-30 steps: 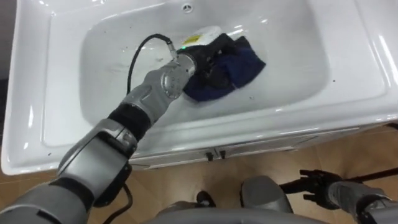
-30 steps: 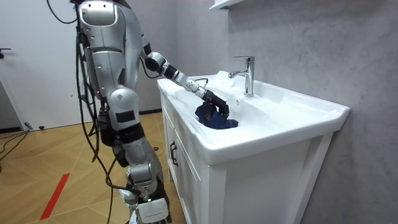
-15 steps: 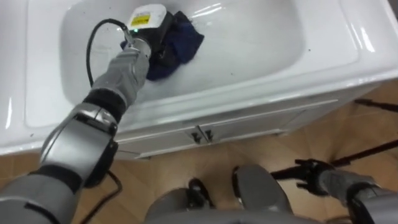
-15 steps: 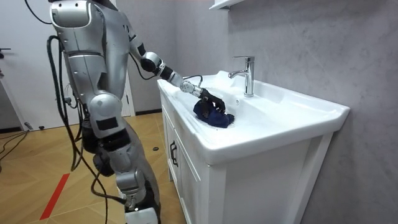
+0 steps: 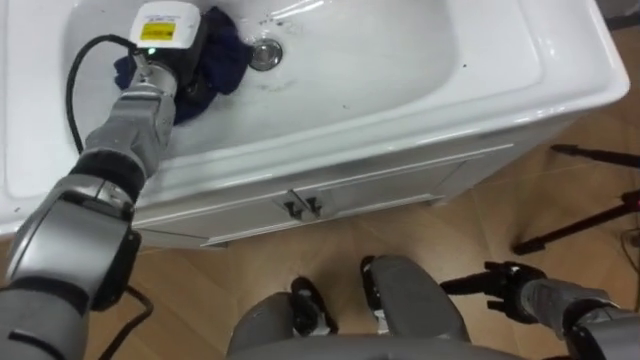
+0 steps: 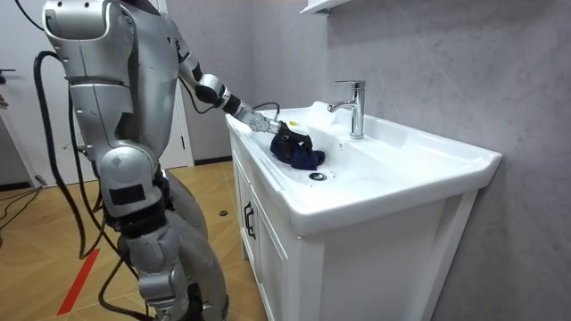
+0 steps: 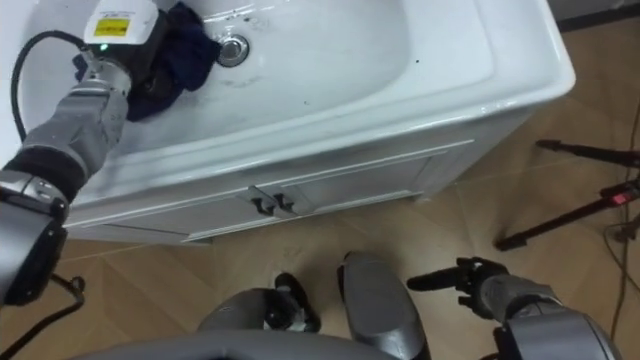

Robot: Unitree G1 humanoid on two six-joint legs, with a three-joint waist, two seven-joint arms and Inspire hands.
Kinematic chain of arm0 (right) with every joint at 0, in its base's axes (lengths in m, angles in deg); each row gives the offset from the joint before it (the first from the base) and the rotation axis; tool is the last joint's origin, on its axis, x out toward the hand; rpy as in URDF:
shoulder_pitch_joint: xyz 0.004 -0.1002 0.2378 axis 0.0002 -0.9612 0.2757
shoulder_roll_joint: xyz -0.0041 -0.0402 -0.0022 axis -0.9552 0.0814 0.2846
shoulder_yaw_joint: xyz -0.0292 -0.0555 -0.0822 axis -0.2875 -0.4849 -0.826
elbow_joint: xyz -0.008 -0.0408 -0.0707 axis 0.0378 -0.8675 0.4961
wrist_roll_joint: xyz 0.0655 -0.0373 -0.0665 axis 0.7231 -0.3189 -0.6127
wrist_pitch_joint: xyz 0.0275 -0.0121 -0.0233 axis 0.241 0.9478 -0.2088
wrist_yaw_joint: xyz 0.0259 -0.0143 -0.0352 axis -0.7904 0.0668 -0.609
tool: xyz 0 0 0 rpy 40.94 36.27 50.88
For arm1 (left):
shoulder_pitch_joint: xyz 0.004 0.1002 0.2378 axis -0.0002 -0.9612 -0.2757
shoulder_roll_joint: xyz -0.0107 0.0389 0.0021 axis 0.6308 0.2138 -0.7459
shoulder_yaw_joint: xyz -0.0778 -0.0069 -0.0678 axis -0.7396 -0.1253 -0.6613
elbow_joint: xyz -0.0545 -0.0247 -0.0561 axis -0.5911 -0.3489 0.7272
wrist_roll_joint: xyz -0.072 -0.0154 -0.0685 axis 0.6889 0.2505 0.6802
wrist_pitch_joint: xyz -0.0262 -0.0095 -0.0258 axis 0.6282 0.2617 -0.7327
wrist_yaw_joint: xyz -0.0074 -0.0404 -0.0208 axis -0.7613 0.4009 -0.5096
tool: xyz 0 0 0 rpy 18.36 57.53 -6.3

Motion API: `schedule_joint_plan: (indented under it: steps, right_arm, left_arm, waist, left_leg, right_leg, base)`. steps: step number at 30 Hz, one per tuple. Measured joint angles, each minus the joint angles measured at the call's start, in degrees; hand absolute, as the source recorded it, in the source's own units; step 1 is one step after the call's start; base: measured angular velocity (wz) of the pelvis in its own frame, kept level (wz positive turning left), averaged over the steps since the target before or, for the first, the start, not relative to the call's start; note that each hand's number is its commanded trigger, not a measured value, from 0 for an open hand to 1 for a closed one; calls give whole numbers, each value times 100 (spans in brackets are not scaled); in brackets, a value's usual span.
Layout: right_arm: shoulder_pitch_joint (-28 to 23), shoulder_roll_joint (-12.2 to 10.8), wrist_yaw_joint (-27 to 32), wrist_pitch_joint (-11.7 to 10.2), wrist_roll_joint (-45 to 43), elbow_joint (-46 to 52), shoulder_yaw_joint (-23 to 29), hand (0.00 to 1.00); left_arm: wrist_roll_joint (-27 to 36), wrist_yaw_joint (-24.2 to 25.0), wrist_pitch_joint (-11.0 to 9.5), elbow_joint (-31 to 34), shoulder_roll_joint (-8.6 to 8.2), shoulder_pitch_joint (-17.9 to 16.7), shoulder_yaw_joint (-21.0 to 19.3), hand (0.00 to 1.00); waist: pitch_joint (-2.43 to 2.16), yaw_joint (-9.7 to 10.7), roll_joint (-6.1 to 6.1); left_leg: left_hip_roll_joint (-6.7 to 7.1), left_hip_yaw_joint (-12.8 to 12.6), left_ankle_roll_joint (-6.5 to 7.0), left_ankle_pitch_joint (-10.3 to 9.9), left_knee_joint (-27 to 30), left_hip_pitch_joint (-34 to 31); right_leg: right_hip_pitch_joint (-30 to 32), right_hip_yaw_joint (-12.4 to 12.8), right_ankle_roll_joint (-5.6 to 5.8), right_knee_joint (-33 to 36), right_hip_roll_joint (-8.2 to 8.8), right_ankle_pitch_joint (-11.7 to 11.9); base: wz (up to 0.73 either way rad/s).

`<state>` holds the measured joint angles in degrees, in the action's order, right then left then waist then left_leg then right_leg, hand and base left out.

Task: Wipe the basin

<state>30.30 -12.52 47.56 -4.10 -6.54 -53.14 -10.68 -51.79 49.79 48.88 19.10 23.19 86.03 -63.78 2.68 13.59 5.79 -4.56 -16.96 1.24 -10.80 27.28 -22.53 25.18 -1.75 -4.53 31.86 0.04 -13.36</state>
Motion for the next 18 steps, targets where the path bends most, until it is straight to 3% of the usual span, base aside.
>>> schedule_joint_plan:
  steps: [2, 8, 13, 18]
  right_arm:
    - [-21, -5, 12, -44, 43, 4, 33, 0]
    - [-30, -18, 63, -32, 345, 15, 115, 0]
    - [-97, -23, 64, -25, 294, -18, 160, 0]
    - [-207, -15, 54, -26, 282, -53, 216, 0]
  left_arm:
    - [-335, -7, 168, 0, 0, -123, 7, 100]
    - [-853, -208, 398, 0, -20, -254, 14, 100]
    - [-872, -330, 452, 1, -37, -341, 12, 100]
    - [-872, -366, 534, 0, -64, -434, 23, 100]
  waist:
    - [-25, -37, 15]
    - [-34, -94, -23]
    - [-68, -94, -72]
    - [-74, -91, -114]
  left_leg:
    - [6, 11, -19, 14, -24, 86]
    - [1, 4, -50, 40, -48, 172]
    - [3, 4, -50, 41, -51, 201]
    - [3, 6, -52, 40, -57, 317]
  right_leg:
    - [-74, 2, -18, -7, -1, -21]
    - [-130, 12, 16, -10, -13, -58]
    - [-157, -5, 20, -15, -15, -63]
    - [-278, 5, 8, -34, -14, -72]
  base:
    - [0]
    - [-1]
    - [0]
    - [0]
